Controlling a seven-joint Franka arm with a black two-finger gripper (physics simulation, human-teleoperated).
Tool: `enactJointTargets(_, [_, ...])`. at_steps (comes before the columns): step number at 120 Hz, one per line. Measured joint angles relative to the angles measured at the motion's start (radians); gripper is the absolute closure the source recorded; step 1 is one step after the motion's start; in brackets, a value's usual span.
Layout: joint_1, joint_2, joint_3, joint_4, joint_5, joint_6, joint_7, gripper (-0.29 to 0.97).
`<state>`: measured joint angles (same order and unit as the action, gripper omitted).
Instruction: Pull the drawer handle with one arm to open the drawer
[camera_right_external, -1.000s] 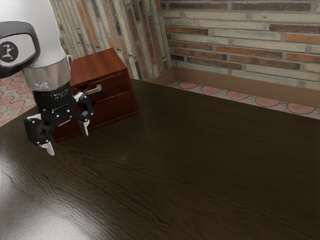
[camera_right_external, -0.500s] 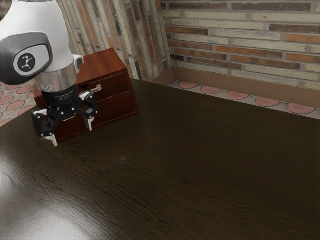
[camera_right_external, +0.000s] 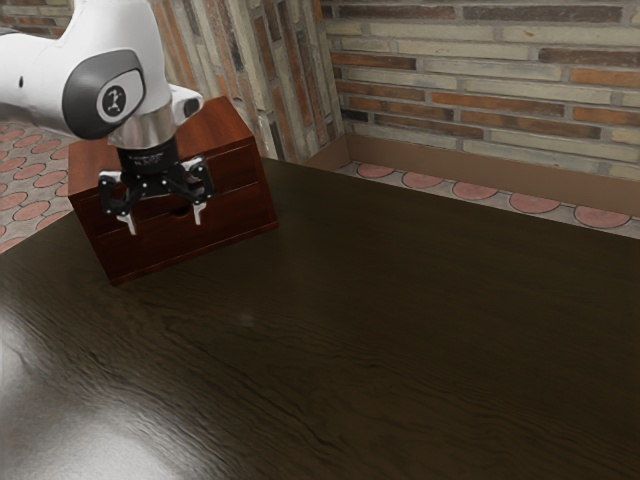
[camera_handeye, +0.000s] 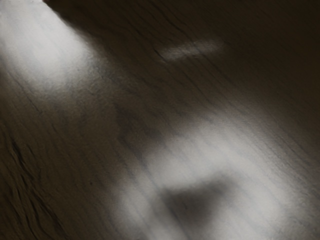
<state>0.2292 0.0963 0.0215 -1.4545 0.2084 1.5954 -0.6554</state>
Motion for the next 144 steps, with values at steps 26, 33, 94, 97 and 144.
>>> enactJointTargets(26, [0.134,0.043,-0.113,0.046,0.005,0.010,0.172,0.00])
enactJointTargets(33, [0.168,0.045,-0.147,0.048,0.012,0.012,0.210,0.00])
enactJointTargets(94, [0.212,0.146,-0.159,0.132,0.075,0.048,0.495,0.00])
enactJointTargets(97, [0.216,0.151,-0.159,0.132,0.078,0.056,0.512,0.00])
enactJointTargets(144, [0.222,0.212,-0.161,0.134,0.129,0.229,0.801,0.00])
